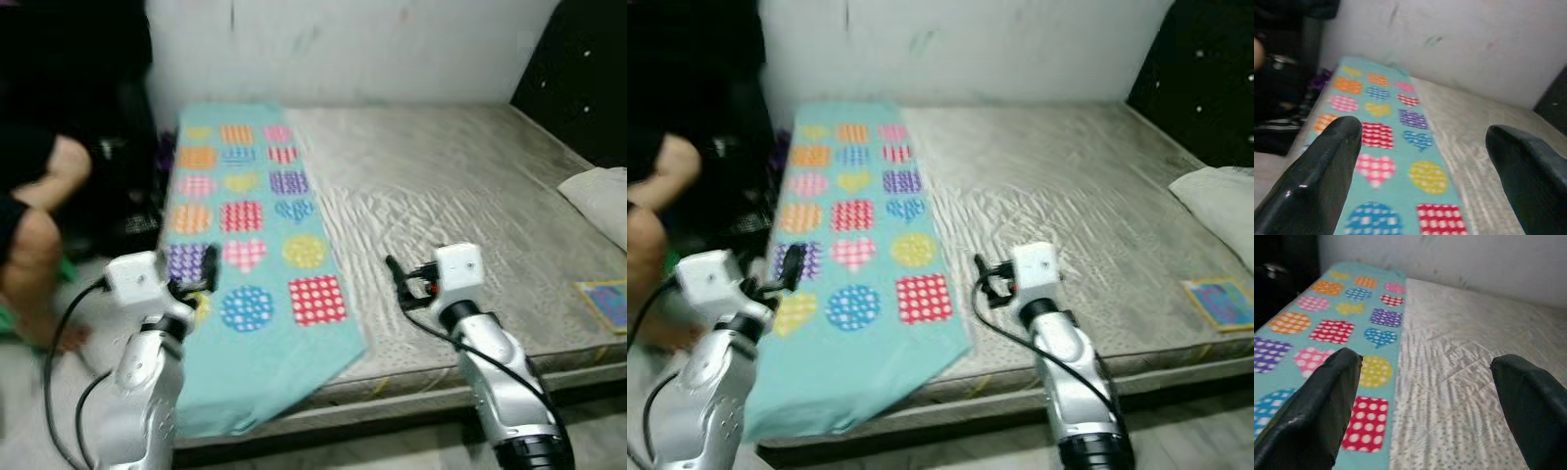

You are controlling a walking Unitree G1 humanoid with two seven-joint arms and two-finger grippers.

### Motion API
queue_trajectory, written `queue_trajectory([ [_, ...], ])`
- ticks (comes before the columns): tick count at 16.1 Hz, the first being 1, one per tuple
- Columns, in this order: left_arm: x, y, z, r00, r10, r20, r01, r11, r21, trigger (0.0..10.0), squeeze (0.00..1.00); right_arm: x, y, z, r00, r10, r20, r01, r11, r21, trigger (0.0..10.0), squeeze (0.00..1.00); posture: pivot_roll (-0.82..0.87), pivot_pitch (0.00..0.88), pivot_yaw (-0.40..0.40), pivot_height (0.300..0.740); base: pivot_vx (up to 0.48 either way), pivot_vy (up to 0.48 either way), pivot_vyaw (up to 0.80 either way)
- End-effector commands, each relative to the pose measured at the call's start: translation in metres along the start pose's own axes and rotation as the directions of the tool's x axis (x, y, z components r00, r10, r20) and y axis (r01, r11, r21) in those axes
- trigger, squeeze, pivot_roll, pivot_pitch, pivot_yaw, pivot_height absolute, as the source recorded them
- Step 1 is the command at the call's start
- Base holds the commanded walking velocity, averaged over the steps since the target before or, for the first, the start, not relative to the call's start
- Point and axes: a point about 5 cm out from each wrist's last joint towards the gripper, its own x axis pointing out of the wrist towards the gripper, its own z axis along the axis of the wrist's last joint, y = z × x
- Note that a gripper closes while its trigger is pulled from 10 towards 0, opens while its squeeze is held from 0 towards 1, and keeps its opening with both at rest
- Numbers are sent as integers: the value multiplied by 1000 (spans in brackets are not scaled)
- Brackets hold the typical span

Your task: Clean up the room

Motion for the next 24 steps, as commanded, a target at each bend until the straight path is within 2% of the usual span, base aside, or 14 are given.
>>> queue_trajectory([
  [1, -1, 6, 5, 1000, 14, 16, -14, 1000, 10, 10000, 0, 4, 6, 7, 1000, 17, 20, -18, 1000, 4, 10000, 0, -77, 18, -47, 740, 281, 0, 0],
  [4, -1, 7, 4, 1000, 17, 13, -17, 1000, 13, 10000, 0, 4, 5, 6, 1000, 15, 20, -15, 1000, 2, 10000, 0, -76, 17, -45, 740, 262, 0, 0],
  [12, 1, 7, 3, 999, 41, 8, -40, 999, -13, 10000, 0, 3, 2, 4, 1000, 8, 14, -8, 1000, -4, 10000, 0, -76, 17, -46, 740, 0, 0, 0],
  [24, 1, 7, 3, 999, 41, 7, -41, 999, -13, 10000, 0, 3, 2, 4, 1000, 8, 14, -8, 1000, -5, 10000, 0, -76, 17, -46, 740, 0, 0, 0],
])
